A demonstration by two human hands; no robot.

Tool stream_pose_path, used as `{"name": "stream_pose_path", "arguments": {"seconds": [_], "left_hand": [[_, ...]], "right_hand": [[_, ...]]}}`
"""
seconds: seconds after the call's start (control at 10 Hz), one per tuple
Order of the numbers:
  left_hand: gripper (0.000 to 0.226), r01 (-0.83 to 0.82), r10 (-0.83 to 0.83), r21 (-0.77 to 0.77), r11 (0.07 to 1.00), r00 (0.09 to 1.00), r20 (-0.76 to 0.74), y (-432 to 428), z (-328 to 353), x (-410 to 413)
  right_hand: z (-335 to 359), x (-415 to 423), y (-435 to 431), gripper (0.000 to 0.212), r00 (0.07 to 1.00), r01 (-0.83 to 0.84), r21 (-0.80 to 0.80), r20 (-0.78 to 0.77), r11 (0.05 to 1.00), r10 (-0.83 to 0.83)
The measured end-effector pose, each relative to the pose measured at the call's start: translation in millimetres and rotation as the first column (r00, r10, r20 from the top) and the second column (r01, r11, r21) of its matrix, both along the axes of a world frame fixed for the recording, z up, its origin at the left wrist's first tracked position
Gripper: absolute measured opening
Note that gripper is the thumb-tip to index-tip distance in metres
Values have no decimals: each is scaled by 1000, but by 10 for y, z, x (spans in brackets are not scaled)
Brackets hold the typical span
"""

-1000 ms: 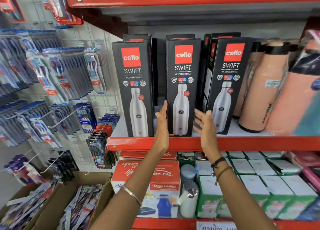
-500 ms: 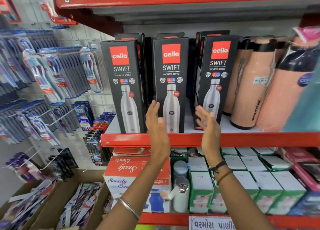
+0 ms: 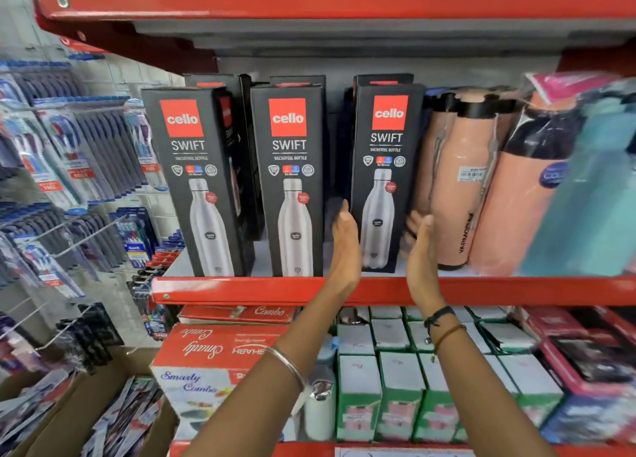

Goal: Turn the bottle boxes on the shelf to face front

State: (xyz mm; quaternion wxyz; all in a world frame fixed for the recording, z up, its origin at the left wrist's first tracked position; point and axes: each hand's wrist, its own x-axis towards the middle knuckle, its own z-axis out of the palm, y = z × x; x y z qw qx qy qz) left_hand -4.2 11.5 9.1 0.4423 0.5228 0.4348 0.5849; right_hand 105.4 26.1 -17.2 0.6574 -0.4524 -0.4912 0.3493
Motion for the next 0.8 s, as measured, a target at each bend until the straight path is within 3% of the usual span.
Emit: {"name": "stream_pose_path", "arguments": {"seconds": [0.1,0.2,0.4,0.5,0.6,0.7,0.8], "left_hand": [[54,83,-83,0,997,996,15,-65,0,-12],[56,91,-91,18,996,996,-1,-119,-44,-44],[84,140,-136,35,990,986,-101,-342,-163,-60],[81,141,-139,27,990,987,-82,-413,-137,-48],[85,132,-125,36,991,982,-141,-441,-160,-67],[97,95,-87,35,995,977,-193,-457,-94,-99],[82,-18,66,196,980,969,-238,-690,-316,-95]], "right_hand": [[32,42,-42,60,999,-43,-10,-18,999,43],[49,133,-109,62,997,-79,-35,-17,996,78],[42,234,-259,62,997,-80,-24,-21,997,79],[39,230,-310,67,998,-64,-35,-18,997,64],[9,212,-341,75,998,-60,-36,33,998,61],[38,207,-324,68,997,-46,-53,59,998,49],[-238,194,-487,48,994,43,52,95,998,-48]]}}
